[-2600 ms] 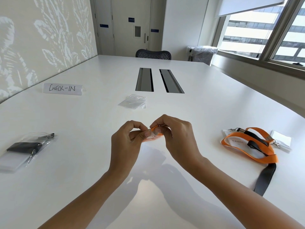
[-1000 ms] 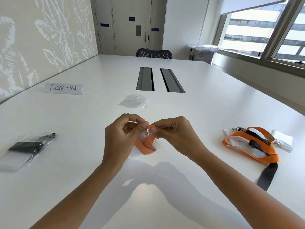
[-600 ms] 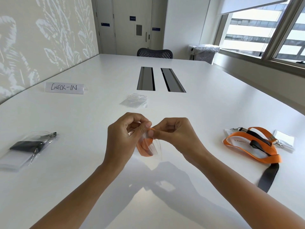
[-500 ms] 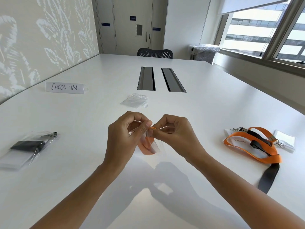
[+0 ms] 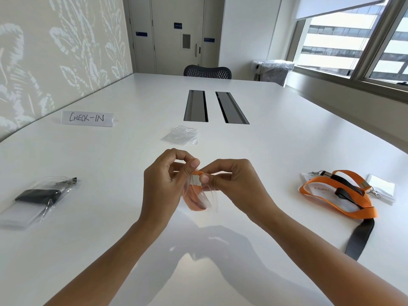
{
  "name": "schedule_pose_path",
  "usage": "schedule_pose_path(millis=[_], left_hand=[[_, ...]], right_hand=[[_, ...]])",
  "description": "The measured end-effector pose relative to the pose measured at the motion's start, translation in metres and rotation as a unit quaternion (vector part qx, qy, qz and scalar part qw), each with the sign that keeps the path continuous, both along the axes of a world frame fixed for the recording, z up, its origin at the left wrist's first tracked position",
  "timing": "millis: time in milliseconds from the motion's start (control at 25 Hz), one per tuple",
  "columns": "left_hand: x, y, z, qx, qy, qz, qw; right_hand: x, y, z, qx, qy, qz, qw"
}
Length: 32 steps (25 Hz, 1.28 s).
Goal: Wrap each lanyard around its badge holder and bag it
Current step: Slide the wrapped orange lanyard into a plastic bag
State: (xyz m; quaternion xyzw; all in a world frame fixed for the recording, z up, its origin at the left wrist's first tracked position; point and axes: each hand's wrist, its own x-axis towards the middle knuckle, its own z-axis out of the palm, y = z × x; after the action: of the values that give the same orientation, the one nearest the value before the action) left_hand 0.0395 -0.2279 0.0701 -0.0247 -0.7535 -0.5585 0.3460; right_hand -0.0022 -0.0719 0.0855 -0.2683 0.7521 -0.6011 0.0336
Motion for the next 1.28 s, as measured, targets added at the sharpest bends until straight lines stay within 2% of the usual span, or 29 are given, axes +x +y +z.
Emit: schedule_pose_path(millis=[240, 520, 640, 800, 960, 1200, 1280], left_hand=[[0.0008, 0.0012, 0.0019, -0.006, -0.001, -0.008, 1.0], [-0.0023, -0.0023, -0.0014, -0.033, -0.05, -0.047, 0.997], [-0.0024, -0.004, -0.0016, -0.032, -0.044, -0.029, 0.998], [-0.0003, -0.0031, 0.0, -0.041, -0.04, -0.021, 0.998], [-0.0014, -0.0013, -0.0005, -0.01, -0.051, -0.017, 0.998], [-0.0025, -0.0003, 0.0006, 0.044, -0.085, -0.078, 0.992], [-0.0035, 0.0002, -0.0006, 0.064, -0.092, -0.081, 0.99]], right_hand=[[-0.0005, 0.0032, 0.0064, -0.009, -0.041, -0.009, 0.999], [0.0027, 0.0021, 0.0037, 0.038, 0.027, -0.07, 0.996], [0.0, 0.004, 0.0043, 0.027, 0.005, -0.035, 0.999], [-0.0029, 0.0063, 0.0012, -0.035, -0.069, 0.028, 0.997], [0.0001, 0.0041, -0.0005, -0.075, -0.108, 0.077, 0.988], [-0.0001, 0.0079, 0.0074, -0.084, -0.143, 0.07, 0.984], [0.0016, 0.0073, 0.0085, -0.083, -0.121, 0.047, 0.988]])
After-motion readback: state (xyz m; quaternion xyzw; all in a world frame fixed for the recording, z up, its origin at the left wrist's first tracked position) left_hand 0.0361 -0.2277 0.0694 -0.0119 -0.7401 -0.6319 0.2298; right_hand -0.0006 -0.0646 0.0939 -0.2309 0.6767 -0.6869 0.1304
